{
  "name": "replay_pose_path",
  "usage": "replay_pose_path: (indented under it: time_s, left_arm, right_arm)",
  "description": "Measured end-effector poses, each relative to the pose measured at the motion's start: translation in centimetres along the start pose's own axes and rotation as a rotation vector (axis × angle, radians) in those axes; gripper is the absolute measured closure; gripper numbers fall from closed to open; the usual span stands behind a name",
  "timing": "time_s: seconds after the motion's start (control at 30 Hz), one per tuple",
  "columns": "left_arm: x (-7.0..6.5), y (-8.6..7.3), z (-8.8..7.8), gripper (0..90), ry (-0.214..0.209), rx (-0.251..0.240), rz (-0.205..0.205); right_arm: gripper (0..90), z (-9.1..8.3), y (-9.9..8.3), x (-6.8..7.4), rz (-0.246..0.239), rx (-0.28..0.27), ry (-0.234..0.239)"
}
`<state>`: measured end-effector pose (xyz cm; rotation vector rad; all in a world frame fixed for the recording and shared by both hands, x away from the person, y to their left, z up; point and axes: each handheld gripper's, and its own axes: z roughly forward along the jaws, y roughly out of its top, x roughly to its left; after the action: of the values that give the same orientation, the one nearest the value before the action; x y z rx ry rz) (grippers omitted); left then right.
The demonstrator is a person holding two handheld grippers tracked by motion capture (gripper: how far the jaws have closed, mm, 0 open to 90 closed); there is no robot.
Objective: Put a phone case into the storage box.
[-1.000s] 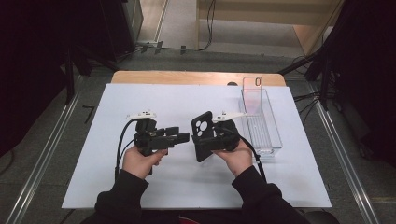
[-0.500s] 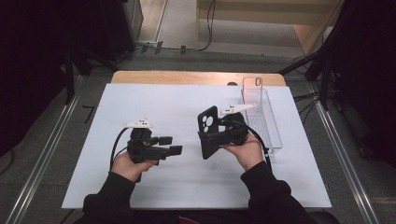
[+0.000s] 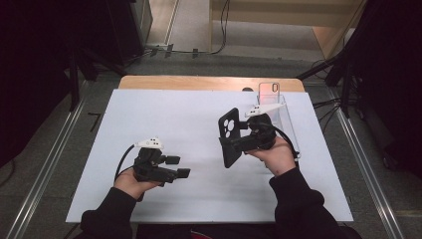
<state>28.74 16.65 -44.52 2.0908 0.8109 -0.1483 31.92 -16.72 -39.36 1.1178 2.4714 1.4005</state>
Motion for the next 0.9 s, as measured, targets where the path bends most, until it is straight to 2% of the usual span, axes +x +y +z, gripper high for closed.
replay_pose_path:
  time_s: [0.07,0.23,0.4,0.63,0.9]
  left_arm:
    - [0.2,-0.4,-0.1,28.3,0.007,0.008,0.003]
    - [0.8,-1.3,-0.4,28.3,0.026,0.03,-0.019]
    - [1.1,-1.9,-0.8,28.3,0.039,0.032,-0.03]
    - [1.4,-2.7,-1.6,28.3,0.064,0.017,-0.058]
    - [1.6,-3.2,-2.0,28.3,0.081,0.005,-0.08]
  right_arm:
    - [12.5,-0.3,0.1,-0.1,-0.002,-0.002,-0.004]
    - [12.5,-1.2,0.3,-0.6,0.002,-0.013,-0.023]
    - [12.5,-2.5,0.5,-1.3,0.025,-0.039,-0.071]
    - [12.5,-4.9,0.9,-2.6,0.056,-0.103,-0.143]
    - [12.5,-6.9,0.8,-4.4,0.124,-0.148,-0.222]
